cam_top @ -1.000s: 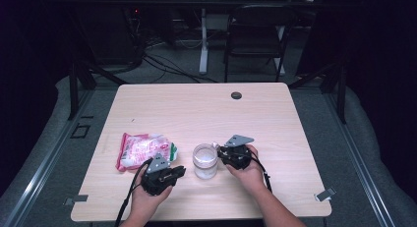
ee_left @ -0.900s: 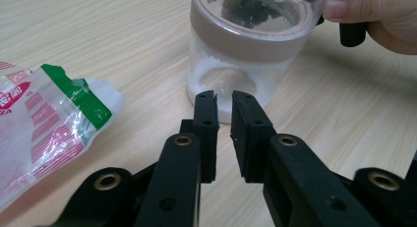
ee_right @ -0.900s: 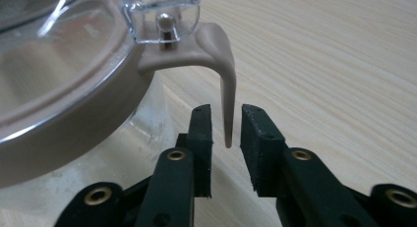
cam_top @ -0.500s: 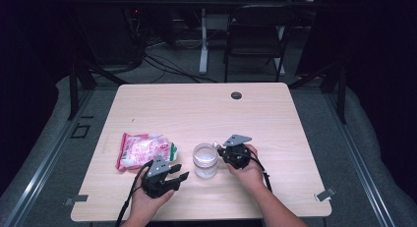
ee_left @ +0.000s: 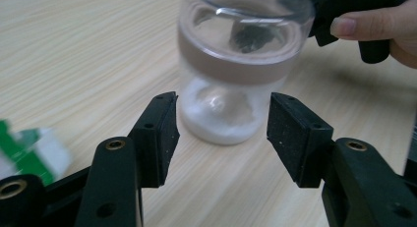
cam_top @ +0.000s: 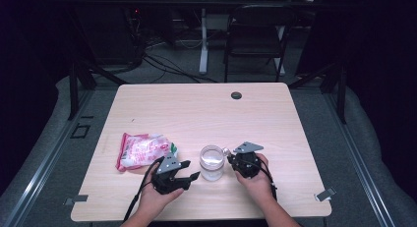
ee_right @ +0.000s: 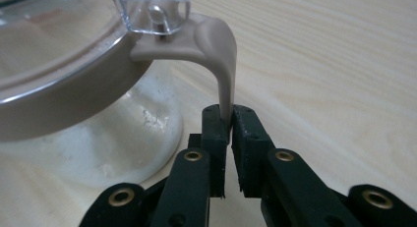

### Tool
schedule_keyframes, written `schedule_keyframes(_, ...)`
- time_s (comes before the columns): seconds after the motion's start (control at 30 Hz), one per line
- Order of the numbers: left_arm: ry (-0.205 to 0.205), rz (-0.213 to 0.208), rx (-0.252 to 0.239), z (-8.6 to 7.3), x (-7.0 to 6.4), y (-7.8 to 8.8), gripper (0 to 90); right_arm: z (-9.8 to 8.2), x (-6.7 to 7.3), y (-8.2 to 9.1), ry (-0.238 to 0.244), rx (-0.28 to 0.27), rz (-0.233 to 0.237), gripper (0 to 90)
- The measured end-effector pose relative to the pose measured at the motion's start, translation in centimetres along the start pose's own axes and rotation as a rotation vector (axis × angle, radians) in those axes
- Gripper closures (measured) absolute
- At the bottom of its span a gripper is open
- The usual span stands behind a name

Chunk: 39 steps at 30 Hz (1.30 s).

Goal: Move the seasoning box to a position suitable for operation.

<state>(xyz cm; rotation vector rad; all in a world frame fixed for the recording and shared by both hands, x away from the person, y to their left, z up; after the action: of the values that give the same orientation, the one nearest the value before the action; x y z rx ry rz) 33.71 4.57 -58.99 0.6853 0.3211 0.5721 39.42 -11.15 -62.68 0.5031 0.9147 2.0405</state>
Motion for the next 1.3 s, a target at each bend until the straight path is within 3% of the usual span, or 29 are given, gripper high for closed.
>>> schedule_keyframes(0.03,-0.034,-0.019,0.004,0.5,-0.6,-0.3,47.0,-0.5,0.3,0.6,-0.004,-0.005,0.001,83.7)
schedule_keyframes(0.2,-0.067,-0.021,0.020,1.0,-1.0,-0.6,44.9,-1.2,0.6,1.4,0.021,-0.008,0.011,83.2)
schedule_keyframes(0.37,-0.056,-0.027,0.029,1.1,-0.6,-1.0,40.8,-1.7,1.0,2.0,0.032,-0.005,0.022,84.5)
schedule_keyframes(0.47,-0.056,-0.029,0.019,1.1,-0.5,-1.1,39.8,-2.1,1.2,2.7,0.025,0.001,0.025,90.0)
schedule_keyframes(0.5,-0.061,-0.036,0.021,1.1,-0.5,-1.1,39.9,-2.0,1.5,3.0,0.018,-0.012,0.074,90.0)
schedule_keyframes(0.53,-0.061,-0.036,0.021,1.1,-0.5,-1.1,40.0,-2.0,1.5,3.0,0.018,-0.012,0.074,90.0)
schedule_keyframes(0.57,-0.055,-0.040,0.020,1.1,-0.5,-1.1,40.1,-1.4,1.6,3.6,0.005,-0.049,0.076,86.6)
schedule_keyframes(0.7,-0.048,-0.048,0.017,1.1,-0.6,-1.0,40.8,-0.7,1.4,4.4,0.014,-0.092,0.065,84.5)
schedule_keyframes(0.93,-0.045,-0.031,0.027,0.8,-0.4,-1.1,42.4,0.3,0.9,5.1,-0.049,-0.138,0.085,77.0)
schedule_keyframes(1.07,-0.038,-0.016,0.029,0.6,-0.2,-1.0,43.4,0.9,1.5,5.7,-0.017,-0.172,0.111,76.8)
schedule_keyframes(1.13,-0.037,-0.016,0.030,0.6,-0.1,-0.9,43.9,1.1,1.6,5.8,0.009,-0.170,0.100,75.8)
schedule_keyframes(1.17,-0.033,-0.019,0.027,0.6,-0.1,-0.9,44.0,0.8,1.5,5.4,0.026,-0.138,0.087,70.1)
schedule_keyframes(1.3,-0.027,-0.024,0.015,0.7,-0.2,-0.8,44.1,0.0,1.4,4.1,0.024,-0.074,0.080,62.4)
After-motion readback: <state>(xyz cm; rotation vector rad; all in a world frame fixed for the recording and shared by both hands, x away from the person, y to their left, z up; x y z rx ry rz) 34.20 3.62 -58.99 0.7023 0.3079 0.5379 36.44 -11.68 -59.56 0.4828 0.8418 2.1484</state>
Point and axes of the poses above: each handheld gripper's, and its own axes: y roughly backward along the jaws, z roughly out of its top, x roughly to its left, the point moved 10 cm from there along -y, roughly forward along the jaws, and after that the axes turned 8 degrees about x, right-handed, at the moved point
